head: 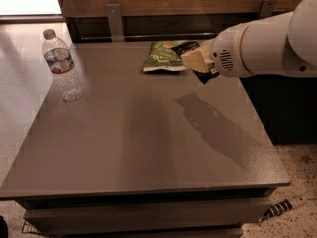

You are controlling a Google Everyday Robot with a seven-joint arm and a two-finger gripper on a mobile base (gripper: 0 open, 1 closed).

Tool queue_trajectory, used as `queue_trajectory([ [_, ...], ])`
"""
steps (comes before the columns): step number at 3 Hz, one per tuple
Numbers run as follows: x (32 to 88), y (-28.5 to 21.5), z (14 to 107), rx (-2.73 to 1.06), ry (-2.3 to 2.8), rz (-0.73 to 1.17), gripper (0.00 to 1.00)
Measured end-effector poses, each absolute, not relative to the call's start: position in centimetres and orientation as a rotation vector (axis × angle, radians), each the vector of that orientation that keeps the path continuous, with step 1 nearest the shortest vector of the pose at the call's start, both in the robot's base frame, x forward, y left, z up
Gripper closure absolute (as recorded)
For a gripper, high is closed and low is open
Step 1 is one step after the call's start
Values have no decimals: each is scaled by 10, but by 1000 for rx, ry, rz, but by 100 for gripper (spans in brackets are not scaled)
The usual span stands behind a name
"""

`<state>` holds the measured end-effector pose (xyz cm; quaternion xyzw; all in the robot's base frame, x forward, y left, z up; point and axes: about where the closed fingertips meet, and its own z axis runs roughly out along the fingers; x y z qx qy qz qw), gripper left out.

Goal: Move rxbar chocolate near green jalapeno chip bag

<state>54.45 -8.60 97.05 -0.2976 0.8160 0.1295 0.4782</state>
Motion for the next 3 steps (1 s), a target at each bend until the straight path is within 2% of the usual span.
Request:
queue_trajectory([
  [2,602,-154,1009,-635,1942,311,100],
  [3,652,-184,1003,-609,1974,350,100],
])
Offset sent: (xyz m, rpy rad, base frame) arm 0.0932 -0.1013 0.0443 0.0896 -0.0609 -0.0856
